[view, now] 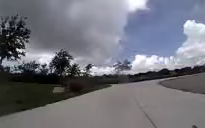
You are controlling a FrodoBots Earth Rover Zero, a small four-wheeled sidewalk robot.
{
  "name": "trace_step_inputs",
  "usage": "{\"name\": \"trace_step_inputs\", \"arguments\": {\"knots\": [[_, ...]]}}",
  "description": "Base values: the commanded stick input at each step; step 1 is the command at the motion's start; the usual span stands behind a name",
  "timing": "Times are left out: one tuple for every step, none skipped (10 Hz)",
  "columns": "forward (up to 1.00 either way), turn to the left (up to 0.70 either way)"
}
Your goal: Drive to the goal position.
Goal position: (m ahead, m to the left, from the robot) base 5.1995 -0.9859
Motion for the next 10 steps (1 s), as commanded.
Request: {"name": "trace_step_inputs", "arguments": {"knots": [[0.85,0.0],[0.85,0.0],[0.85,0.0],[0.85,0.0],[0.85,0.0],[0.85,0.0],[0.85,0.0],[0.85,0.0],[0.85,0.0],[0.85,0.0]]}}
